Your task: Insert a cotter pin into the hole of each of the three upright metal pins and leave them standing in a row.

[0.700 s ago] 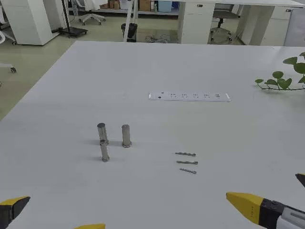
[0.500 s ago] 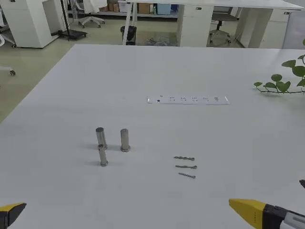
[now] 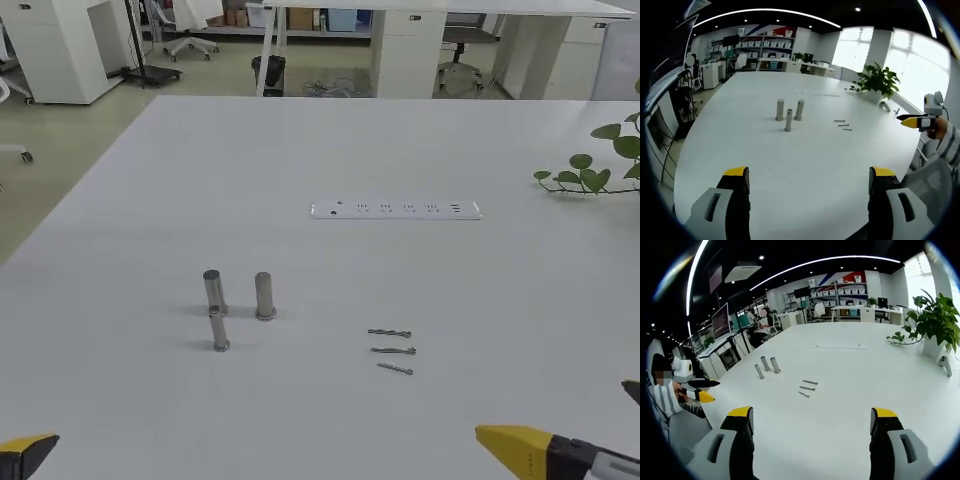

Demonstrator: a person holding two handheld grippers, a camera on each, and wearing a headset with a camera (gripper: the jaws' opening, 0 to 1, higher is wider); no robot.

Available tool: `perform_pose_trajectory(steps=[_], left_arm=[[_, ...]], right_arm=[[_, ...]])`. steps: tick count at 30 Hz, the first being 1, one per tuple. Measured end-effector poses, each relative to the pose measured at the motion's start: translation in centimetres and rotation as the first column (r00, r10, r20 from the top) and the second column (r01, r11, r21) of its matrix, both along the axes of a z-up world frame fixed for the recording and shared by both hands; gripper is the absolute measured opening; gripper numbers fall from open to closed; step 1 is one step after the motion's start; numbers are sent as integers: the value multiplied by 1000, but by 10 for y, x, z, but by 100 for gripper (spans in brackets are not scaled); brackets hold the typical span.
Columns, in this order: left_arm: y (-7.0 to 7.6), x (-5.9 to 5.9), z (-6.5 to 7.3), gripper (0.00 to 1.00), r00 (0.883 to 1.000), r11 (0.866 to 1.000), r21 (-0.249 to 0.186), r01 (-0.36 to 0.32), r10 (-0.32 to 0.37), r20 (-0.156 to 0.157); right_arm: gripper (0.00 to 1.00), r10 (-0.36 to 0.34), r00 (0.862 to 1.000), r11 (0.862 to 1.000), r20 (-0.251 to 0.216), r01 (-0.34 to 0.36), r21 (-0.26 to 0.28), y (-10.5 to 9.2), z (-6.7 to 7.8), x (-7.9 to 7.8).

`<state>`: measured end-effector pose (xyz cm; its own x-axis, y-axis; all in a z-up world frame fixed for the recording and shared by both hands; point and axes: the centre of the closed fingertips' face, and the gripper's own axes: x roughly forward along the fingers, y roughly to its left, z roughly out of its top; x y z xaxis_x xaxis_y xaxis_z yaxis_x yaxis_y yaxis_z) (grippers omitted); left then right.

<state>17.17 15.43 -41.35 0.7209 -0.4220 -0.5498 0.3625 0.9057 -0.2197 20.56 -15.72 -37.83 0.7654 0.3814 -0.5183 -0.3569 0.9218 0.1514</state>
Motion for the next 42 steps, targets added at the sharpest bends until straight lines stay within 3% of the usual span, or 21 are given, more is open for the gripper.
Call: perform_pose_trajectory(steps=[22, 34, 42], left_arm=[[5, 0, 4, 96, 1000, 1000, -3, -12, 12, 9], [5, 6, 6, 96, 1000, 1000, -5, -11, 11, 29], [4, 9, 4, 94, 1000, 1000, -2, 6, -6, 25]], right_arm=[[94, 6, 1000, 1000, 0, -6, 1, 2, 0, -3], [94, 7, 1000, 1000, -4, -7, -15, -2, 1, -2], [93, 17, 1000, 999, -13, -18, -29, 0, 1, -2]])
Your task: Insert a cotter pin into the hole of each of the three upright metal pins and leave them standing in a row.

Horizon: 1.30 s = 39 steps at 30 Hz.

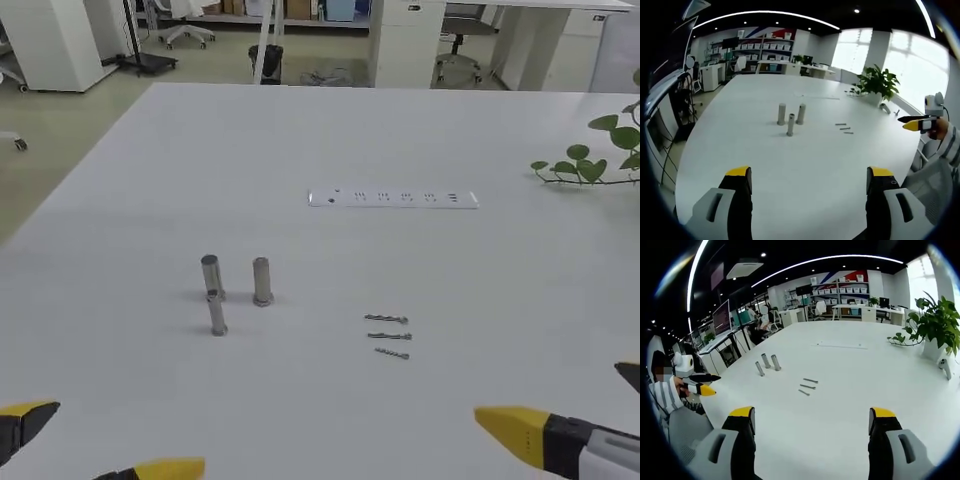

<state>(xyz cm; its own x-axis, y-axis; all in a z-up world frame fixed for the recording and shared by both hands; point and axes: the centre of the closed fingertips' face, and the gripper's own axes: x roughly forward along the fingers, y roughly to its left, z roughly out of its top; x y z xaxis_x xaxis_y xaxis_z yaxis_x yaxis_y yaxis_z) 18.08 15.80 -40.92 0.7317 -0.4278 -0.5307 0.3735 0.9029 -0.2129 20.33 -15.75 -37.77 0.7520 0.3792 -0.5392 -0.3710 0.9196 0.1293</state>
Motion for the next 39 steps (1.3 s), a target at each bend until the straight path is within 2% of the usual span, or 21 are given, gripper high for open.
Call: perform_pose_trajectory(steps=[6, 14, 21, 31, 39], left_arm=[[0, 9, 3, 92, 1000, 1000, -11, 5, -5, 16], [-1, 19, 6, 89, 999, 999, 28, 43, -43, 29], [0, 33, 18, 86, 997, 999, 17, 42, -43, 67], [-2, 54, 22, 79, 992, 995, 52, 80, -85, 93], [-6, 75, 29, 71, 984, 993, 57, 106, -113, 137]], right_arm=[[93, -2, 1000, 1000, 0, 2, -12, 0, 1, 2], [93, 3, 1000, 1000, -6, -3, -25, 1, 2, 3], [93, 3, 1000, 999, -12, -3, -38, 2, 2, 2], [93, 13, 1000, 999, -17, -13, -48, 4, 1, 4], [93, 22, 999, 998, -24, -23, -58, 6, 1, 3]])
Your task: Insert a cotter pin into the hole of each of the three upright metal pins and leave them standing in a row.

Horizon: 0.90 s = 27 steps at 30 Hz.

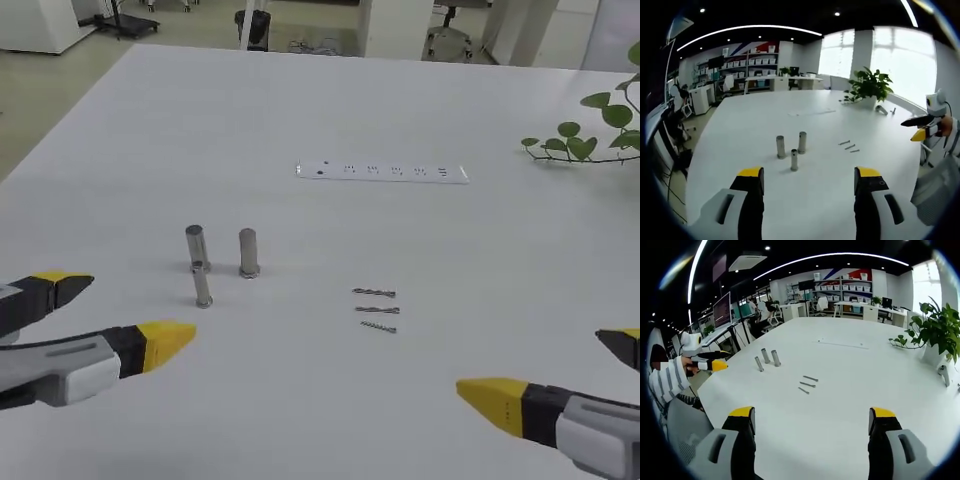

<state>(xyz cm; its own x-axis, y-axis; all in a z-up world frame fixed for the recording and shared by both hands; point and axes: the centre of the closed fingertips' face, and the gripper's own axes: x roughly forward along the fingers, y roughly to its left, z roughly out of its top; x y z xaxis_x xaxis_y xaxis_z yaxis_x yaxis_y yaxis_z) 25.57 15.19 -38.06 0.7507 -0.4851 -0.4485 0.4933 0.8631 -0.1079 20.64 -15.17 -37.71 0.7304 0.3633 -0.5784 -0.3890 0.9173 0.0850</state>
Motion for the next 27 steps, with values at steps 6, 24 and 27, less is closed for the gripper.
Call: perform_pose_trajectory(steps=[6, 24, 27], left_arm=[[-3, 16, -4, 67, 999, 999, 31, 33, -33, -6], [-10, 61, -20, 43, 998, 997, 48, 60, -59, -13], [-10, 67, -28, 39, 998, 996, 60, 59, -58, -24]], right_arm=[[93, -1, 1000, 1000, -3, 1, -6, -1, 1, 0], [92, -9, 1000, 1000, -20, 8, -15, -1, -2, -1], [92, -10, 1000, 1000, -25, 10, -17, -1, -4, -2]])
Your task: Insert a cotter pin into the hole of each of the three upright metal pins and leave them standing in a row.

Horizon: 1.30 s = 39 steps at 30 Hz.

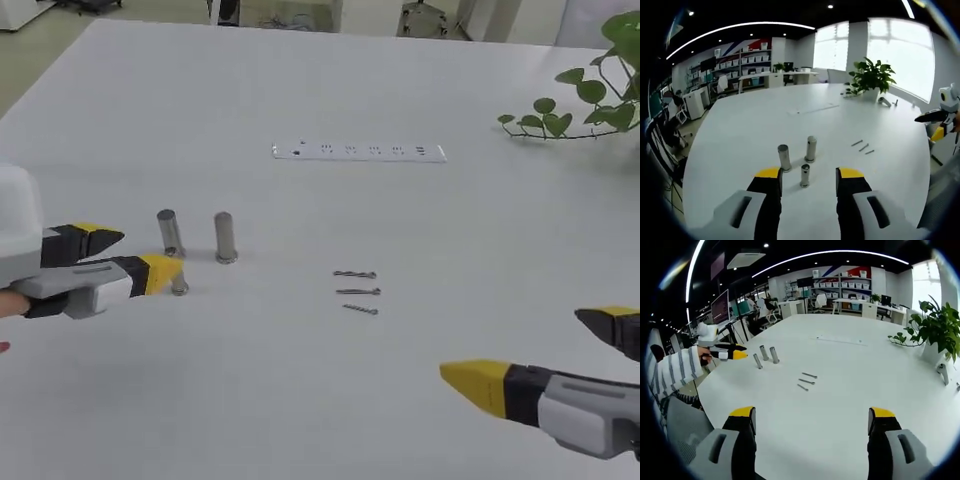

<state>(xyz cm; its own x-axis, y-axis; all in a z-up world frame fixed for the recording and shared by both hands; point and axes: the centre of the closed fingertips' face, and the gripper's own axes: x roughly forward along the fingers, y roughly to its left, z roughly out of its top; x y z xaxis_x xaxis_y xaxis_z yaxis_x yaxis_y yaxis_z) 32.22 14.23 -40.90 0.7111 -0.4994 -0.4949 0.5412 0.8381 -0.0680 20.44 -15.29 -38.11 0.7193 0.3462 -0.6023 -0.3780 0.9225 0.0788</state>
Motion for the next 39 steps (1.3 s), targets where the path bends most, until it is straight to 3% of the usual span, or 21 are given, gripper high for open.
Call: perform_pose_trajectory(steps=[3, 5, 6, 11, 17, 29, 39], left_arm=[[-2, 4, -7, 34, 1000, 1000, -9, -10, 10, -15], [-2, 6, -10, 32, 1000, 1000, 6, -23, 23, -16], [0, 8, -12, 31, 999, 999, 39, -31, 32, -2], [-3, 10, -22, 27, 999, 998, 35, -45, 46, -23], [-2, 16, -30, 22, 998, 996, 53, -68, 69, -15], [-10, 22, -32, 6, 997, 996, 42, -74, 74, -5], [-8, 21, -32, 5, 999, 998, 42, -48, 49, -10]], right_arm=[[92, -2, 1000, 1000, -10, 2, 18, 3, -2, -1], [91, -10, 1000, 999, -12, 11, 48, 5, -2, 0], [91, -15, 1000, 998, -9, 15, 56, 5, -1, 0], [91, -14, 1000, 1000, -13, 14, -10, 0, -5, 1], [91, -23, 1000, 1000, -16, 22, -9, -1, -7, -1], [91, -33, 999, 999, -19, 33, -9, -5, -8, -4], [91, -25, 1000, 1000, -18, 25, -5, -2, -7, -4]])
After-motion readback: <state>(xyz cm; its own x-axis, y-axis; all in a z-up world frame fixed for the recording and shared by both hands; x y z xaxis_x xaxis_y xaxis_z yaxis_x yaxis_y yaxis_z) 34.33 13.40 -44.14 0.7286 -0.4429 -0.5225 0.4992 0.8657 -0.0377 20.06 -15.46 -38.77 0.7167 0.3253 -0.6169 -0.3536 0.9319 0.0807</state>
